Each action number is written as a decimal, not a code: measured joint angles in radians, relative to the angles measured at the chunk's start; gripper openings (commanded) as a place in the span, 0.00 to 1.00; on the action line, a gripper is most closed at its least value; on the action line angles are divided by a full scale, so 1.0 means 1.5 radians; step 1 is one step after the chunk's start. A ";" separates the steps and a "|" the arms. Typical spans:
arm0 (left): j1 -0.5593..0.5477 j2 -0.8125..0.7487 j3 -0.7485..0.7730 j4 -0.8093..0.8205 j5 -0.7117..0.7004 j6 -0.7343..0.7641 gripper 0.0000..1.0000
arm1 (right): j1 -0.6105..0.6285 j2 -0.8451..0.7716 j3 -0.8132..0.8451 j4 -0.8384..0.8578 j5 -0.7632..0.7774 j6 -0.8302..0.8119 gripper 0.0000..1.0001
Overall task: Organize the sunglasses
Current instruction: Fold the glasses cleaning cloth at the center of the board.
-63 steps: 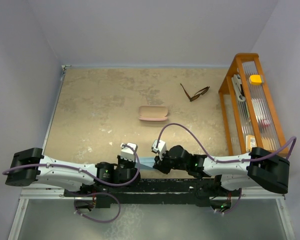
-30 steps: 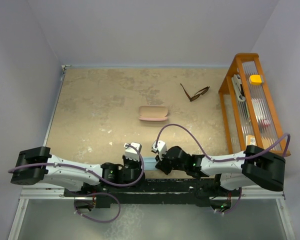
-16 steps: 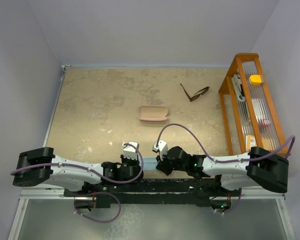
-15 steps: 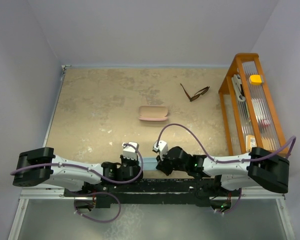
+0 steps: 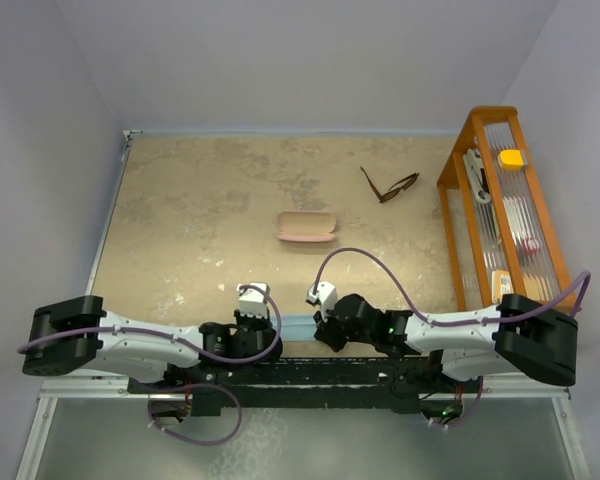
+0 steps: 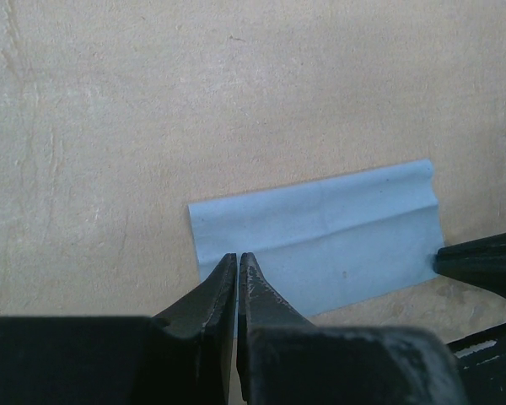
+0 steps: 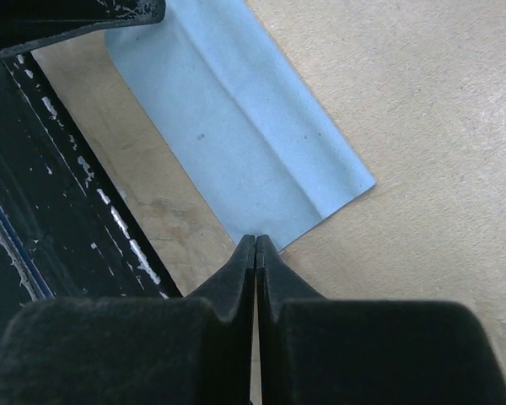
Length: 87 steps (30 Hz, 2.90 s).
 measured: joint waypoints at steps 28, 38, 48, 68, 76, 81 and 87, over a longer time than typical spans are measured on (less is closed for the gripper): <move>0.007 -0.005 0.081 -0.144 0.016 -0.101 0.27 | 0.004 -0.017 0.024 0.018 0.027 -0.006 0.00; 0.011 -0.006 0.071 -0.159 0.029 -0.125 0.29 | 0.004 0.024 0.024 0.032 -0.001 -0.001 0.00; 0.022 0.006 0.047 -0.152 0.054 -0.125 0.29 | 0.006 0.040 0.024 0.038 -0.007 -0.001 0.00; 0.029 0.042 0.055 -0.110 0.064 -0.116 0.25 | 0.010 0.047 0.024 0.041 -0.007 0.007 0.00; 0.029 0.057 0.069 -0.125 0.067 -0.107 0.25 | 0.011 0.050 0.024 0.041 -0.007 0.008 0.00; 0.030 0.051 0.069 -0.140 0.072 -0.107 0.18 | 0.013 0.049 0.024 0.040 -0.007 0.009 0.00; 0.030 0.051 0.071 -0.148 0.075 -0.107 0.21 | 0.013 0.049 0.024 0.041 -0.007 0.009 0.00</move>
